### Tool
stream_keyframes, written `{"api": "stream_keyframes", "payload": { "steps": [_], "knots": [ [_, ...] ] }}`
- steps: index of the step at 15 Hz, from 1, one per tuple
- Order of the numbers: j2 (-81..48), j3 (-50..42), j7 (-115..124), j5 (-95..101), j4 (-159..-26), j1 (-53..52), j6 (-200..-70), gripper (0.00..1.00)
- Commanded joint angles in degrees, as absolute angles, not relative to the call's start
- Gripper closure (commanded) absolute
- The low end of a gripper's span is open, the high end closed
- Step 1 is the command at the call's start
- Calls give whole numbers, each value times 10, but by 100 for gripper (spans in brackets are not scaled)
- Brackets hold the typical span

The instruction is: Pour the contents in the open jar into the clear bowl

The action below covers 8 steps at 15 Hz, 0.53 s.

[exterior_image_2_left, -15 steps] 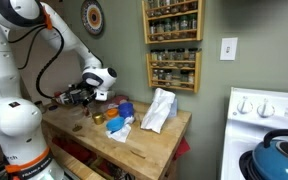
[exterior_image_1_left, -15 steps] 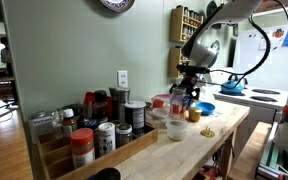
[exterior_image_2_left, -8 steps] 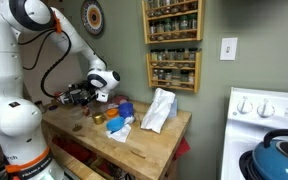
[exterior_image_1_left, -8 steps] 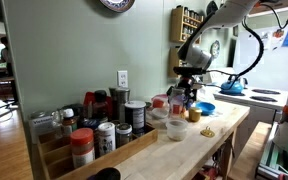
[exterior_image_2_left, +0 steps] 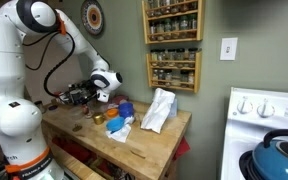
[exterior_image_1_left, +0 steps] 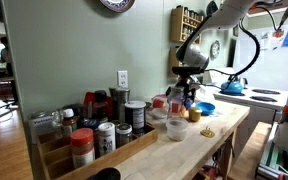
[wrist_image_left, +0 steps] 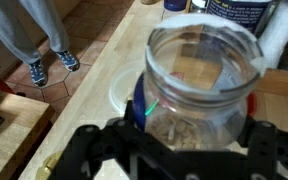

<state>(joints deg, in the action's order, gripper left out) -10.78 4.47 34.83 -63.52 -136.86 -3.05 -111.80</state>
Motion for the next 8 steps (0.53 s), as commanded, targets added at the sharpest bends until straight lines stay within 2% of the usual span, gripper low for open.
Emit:
{"api": "stream_keyframes", "payload": {
  "steps": [1,8],
  "knots": [
    [-68,38,383,-594,-1368,-45,-1091,39],
    [51,73,524,-444,-1384,-83,-1098,39]
  ]
}}
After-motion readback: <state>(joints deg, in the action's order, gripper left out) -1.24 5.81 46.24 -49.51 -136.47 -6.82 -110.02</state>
